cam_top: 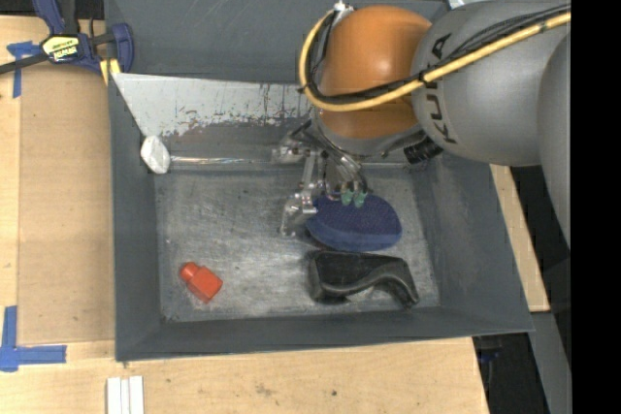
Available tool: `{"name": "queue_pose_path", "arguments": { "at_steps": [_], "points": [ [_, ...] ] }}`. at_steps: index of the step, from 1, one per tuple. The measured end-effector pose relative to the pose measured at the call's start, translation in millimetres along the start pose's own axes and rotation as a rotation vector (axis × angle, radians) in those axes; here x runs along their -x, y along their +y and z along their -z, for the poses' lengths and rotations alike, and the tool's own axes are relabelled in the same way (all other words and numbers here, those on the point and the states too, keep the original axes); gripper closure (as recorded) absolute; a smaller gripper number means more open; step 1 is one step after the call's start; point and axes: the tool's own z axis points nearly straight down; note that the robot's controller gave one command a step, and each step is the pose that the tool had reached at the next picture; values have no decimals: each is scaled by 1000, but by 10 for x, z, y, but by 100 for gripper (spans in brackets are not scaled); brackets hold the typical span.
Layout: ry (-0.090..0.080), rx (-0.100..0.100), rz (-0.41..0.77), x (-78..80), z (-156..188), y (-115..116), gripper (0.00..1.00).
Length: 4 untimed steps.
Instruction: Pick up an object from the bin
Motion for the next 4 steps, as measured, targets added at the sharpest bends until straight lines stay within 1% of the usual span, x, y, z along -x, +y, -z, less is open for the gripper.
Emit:
{"name": "queue_pose_path", "arguments": {
  "at_steps": [1,2,3,4],
  "points": [
    [-15,5,193,-146,-604,-759,0],
    [-7,-1,183,-123,-728,-878,0],
    [-5,-3,28,-104,-290,-1432,0],
    [2,-2,69,-97,-420,-1642,0]
  ]
}}
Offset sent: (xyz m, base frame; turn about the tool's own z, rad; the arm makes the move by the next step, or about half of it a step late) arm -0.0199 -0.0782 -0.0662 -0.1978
